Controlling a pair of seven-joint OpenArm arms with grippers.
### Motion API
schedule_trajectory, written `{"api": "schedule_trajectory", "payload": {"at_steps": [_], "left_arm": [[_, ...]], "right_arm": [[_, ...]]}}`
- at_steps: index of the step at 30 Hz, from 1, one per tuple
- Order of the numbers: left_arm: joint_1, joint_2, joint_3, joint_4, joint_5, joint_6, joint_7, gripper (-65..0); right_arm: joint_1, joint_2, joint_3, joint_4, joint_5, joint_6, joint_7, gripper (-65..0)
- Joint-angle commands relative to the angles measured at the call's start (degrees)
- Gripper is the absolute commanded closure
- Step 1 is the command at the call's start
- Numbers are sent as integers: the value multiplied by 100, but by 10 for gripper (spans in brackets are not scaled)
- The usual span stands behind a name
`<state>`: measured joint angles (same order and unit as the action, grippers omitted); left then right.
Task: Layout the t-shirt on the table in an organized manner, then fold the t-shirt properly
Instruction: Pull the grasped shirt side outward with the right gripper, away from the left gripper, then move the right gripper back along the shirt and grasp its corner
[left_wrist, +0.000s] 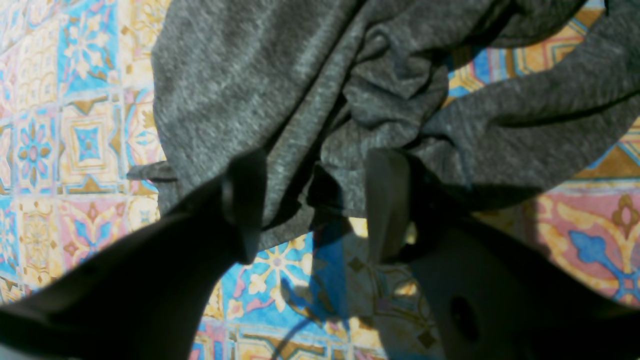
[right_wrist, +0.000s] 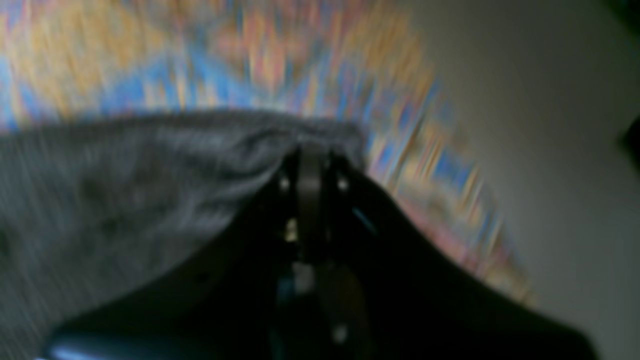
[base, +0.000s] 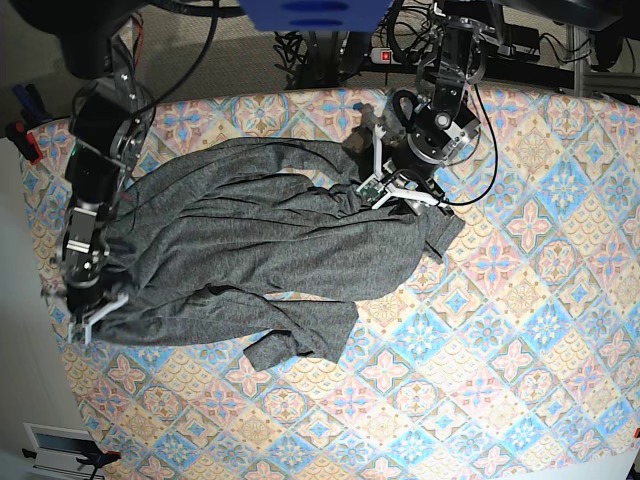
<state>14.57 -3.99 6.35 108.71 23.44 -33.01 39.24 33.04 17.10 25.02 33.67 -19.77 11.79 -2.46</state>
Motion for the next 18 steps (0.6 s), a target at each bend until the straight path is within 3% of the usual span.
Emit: {"api": "schedule_trajectory", "payload": {"at_steps": [1, 6, 11, 14, 18], "left_arm": [[-46, -10, 2, 114, -45, 44, -96, -315], [-37, -36, -15, 105, -45, 44, -96, -315], [-55, -36, 2, 105, -45, 44, -96, -315], [-63, -36, 2, 105, -45, 44, -113, -315], [-72, -36, 2, 105, -45, 44, -122, -315]], "right_arm": [[252, 105, 0, 119, 30, -50, 127, -82], [208, 167, 0, 127, 21, -41, -84, -266], [-161, 219, 52, 435, 65, -41, -84, -387], [-266, 219, 395, 1323, 65, -41, -119, -409], [-996, 211, 967, 2598, 56, 30, -312, -408]]}}
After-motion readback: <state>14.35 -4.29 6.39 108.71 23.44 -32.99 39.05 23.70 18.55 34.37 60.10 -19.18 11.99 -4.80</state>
